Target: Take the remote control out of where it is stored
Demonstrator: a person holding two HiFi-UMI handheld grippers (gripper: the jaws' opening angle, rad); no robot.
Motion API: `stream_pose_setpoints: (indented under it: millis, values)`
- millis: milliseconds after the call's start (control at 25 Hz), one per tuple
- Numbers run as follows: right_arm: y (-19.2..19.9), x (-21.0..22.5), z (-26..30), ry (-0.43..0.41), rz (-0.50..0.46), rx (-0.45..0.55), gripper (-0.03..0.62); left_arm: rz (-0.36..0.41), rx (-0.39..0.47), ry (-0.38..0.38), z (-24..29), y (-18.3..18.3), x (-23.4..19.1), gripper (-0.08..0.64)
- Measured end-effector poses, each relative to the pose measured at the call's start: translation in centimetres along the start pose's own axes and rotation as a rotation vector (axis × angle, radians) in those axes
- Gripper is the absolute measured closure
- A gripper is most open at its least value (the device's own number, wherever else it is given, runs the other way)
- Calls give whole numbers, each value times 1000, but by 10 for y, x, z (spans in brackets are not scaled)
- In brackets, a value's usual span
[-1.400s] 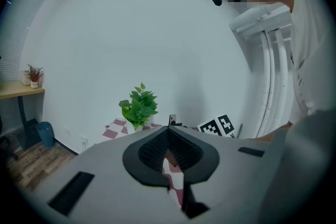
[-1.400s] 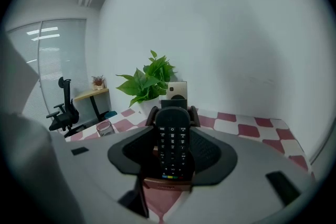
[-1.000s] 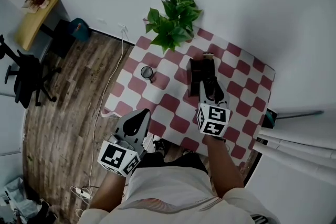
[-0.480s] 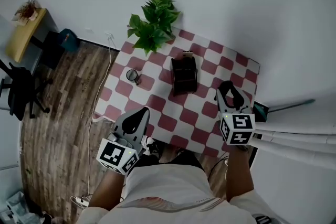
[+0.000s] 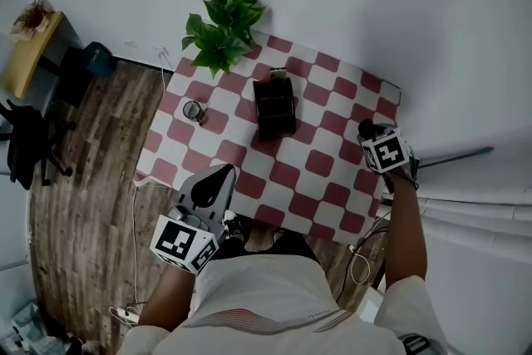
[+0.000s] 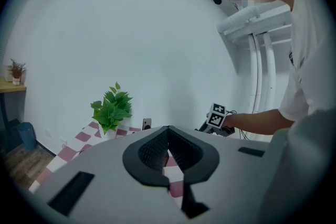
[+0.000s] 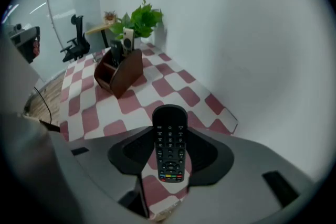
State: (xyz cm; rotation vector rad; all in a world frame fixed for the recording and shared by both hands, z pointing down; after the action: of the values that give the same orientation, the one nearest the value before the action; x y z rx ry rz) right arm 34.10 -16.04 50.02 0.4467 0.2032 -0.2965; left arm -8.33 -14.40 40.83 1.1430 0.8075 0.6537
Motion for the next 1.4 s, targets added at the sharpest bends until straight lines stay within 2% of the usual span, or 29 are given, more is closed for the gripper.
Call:
stream_pose_setpoints:
  millis: [200, 320, 520, 920, 1040, 1160, 1400]
  values:
    - [1, 16, 60, -104, -167, -198, 397, -11, -16, -38, -2, 7, 6, 554]
    - [5, 20, 87, -165, -212, -263, 397, -19, -18, -66, -2, 10, 10, 553]
    - [6, 14, 108, -260, -220, -298, 396, -25, -21, -103, -7, 13, 14, 554]
    - [14, 5, 126, -309, -238, -318, 393, -29, -13, -121, -11, 12, 11, 554]
    - [13, 8, 120, -326, -191, -278, 353, -31, -11, -115, -15, 9, 9, 554]
    - [3, 14, 94, -298, -144, -184, 337, -24, 3, -103, -18, 4, 5, 554]
    - [-19, 6, -2, -253, 21, 198, 348, 4, 63, -60, -17, -12, 0, 554]
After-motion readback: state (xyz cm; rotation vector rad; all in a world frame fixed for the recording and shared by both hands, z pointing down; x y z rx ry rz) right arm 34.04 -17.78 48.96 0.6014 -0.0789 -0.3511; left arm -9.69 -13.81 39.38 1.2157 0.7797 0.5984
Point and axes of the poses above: the fingertips, and each gripper's own axes: z forward along the fingers, x to its right, y out of its underside, the point moved 9 cm from there along -z, backward along the fingers, and after that the axes turned 2 degrees about y, right-handed, at the moved point
